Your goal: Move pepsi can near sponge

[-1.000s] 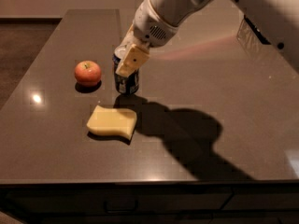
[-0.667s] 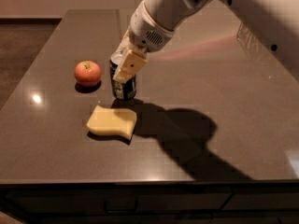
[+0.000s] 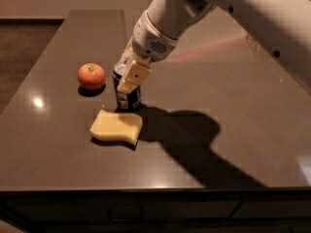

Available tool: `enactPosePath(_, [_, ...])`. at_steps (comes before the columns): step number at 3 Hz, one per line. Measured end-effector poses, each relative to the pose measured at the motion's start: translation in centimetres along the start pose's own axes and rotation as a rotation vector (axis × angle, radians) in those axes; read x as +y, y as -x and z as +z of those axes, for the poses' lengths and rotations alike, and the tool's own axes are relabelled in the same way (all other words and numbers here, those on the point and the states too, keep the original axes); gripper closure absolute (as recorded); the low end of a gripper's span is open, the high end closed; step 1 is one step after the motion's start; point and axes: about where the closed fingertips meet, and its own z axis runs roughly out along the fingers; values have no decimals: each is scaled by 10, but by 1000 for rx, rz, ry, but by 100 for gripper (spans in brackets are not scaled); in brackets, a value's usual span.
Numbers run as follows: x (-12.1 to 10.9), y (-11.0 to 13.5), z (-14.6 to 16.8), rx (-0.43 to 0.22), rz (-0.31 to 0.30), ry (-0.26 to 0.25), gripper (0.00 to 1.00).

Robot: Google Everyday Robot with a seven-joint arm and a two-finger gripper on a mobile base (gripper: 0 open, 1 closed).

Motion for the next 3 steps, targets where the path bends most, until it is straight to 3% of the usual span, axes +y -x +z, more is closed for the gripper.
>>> enactPosePath(1, [0, -5, 4, 5, 4, 3, 13])
enactPosePath(2, [1, -3, 5, 5, 2, 4, 0])
enactPosePath(3, [1, -3, 5, 5, 2, 4, 0])
